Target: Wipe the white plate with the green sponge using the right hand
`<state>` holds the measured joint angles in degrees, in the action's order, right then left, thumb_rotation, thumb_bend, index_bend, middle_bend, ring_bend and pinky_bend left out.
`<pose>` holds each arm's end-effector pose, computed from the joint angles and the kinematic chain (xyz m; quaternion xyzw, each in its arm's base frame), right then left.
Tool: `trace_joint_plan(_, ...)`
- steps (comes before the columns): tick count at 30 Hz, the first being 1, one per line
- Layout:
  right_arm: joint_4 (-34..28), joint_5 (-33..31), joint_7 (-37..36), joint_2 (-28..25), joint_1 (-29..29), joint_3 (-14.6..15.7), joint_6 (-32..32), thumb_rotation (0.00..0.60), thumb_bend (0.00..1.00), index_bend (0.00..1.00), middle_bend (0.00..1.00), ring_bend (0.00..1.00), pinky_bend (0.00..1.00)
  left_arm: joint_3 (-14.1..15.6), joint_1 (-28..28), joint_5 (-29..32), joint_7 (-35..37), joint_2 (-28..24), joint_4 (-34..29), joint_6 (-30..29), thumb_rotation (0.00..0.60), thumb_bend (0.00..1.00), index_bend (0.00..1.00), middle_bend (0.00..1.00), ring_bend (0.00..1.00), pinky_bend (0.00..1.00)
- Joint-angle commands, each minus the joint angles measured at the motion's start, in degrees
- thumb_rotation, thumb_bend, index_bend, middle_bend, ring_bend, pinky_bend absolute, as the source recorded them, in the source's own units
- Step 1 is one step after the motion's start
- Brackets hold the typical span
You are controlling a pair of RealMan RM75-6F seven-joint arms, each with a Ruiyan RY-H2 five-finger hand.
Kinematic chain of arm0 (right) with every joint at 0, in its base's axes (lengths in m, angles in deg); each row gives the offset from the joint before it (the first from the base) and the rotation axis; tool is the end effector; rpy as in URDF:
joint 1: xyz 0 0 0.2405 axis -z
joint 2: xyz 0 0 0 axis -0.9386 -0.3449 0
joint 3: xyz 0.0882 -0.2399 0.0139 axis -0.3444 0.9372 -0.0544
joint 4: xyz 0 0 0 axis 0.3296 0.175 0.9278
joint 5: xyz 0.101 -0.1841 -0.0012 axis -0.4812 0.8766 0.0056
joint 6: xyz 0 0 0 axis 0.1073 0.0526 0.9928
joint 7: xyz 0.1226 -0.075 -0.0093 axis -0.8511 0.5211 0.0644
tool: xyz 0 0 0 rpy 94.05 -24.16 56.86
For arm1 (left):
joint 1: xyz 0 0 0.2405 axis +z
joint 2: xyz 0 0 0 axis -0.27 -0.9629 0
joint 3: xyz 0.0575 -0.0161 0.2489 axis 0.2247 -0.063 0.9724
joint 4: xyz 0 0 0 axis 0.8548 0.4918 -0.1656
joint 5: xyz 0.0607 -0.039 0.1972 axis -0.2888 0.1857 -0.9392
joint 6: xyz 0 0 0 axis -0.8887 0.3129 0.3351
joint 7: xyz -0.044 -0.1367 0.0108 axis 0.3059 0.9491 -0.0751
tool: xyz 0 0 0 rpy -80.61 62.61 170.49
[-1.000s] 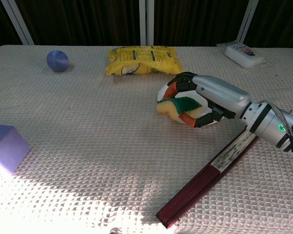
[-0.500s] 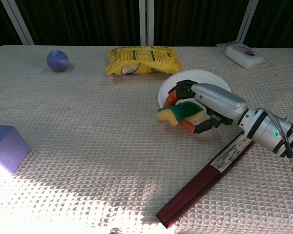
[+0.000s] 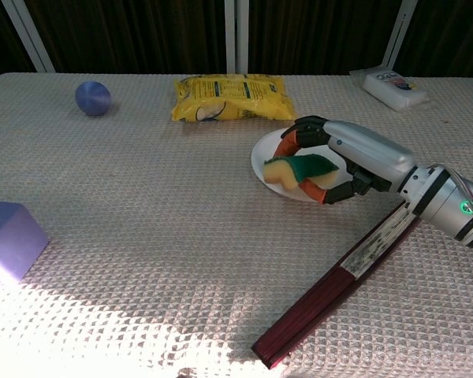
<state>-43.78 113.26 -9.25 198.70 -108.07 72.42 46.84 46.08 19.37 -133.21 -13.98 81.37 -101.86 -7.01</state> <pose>-0.1976 -0.3179 -0.0768 0.7222 -0.3796 0.5316 0.2274 -0.3272 0.1192 0.1350 -0.5669 -0.4337 -0.3246 0.6206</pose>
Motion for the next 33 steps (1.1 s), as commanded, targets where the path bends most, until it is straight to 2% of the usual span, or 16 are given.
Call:
trace_joint_plan(1, 1.7, -0.5, -0.3, 0.6, 0.5, 0.3, -1.5, 0.6, 0.45, 0.57, 0.41, 0.15, 0.0, 0.0, 0.0, 0.0, 0.2, 0.0, 0.0, 0.1, 0.6, 0.12, 0.2, 0.14, 0.12, 0.15)
trace_joint_plan(7, 4.9, 0.4, -2.3, 4.1, -0.2, 1.0, -2.2, 0.6, 0.46, 0.57, 0.42, 0.15, 0.0, 0.2, 0.2, 0.2, 0.7, -0.1, 0.1, 0.0, 0.6, 0.12, 0.2, 0.14, 0.12, 0.14)
trace_joint_plan(13, 5.7, 0.7, -5.1, 7.3, -1.3, 0.3, -0.5, 0.6, 0.46, 0.57, 0.42, 0.16, 0.0, 0.2, 0.3, 0.2, 1.0, -0.1, 0.0, -0.2, 0.6, 0.12, 0.2, 0.14, 0.12, 0.15)
trace_joint_plan(21, 4.7, 0.2, -6.2, 6.9, -1.3, -1.0, 2.7, 0.6, 0.46, 0.58, 0.43, 0.17, 0.0, 0.2, 0.3, -0.1, 1.0, -0.2, -0.1, -0.3, 0.6, 0.12, 0.2, 0.14, 0.12, 0.14)
trace_joint_plan(27, 4.3, -0.4, -6.7, 6.4, -0.2, -0.1, 0.2, 0.6, 0.46, 0.58, 0.43, 0.17, 0.0, 0.3, 0.1, -0.2, 1.0, 0.0, 0.1, 0.2, 0.6, 0.12, 0.2, 0.14, 0.12, 0.14)
trace_joint_plan(33, 8.0, -0.5, -7.0, 9.0, 0.0, 0.4, -2.1, 0.6, 0.46, 0.58, 0.43, 0.17, 0.0, 0.4, 0.2, -0.1, 1.5, -0.1, 0.3, 0.1, 0.6, 0.12, 0.2, 0.14, 0.12, 0.14)
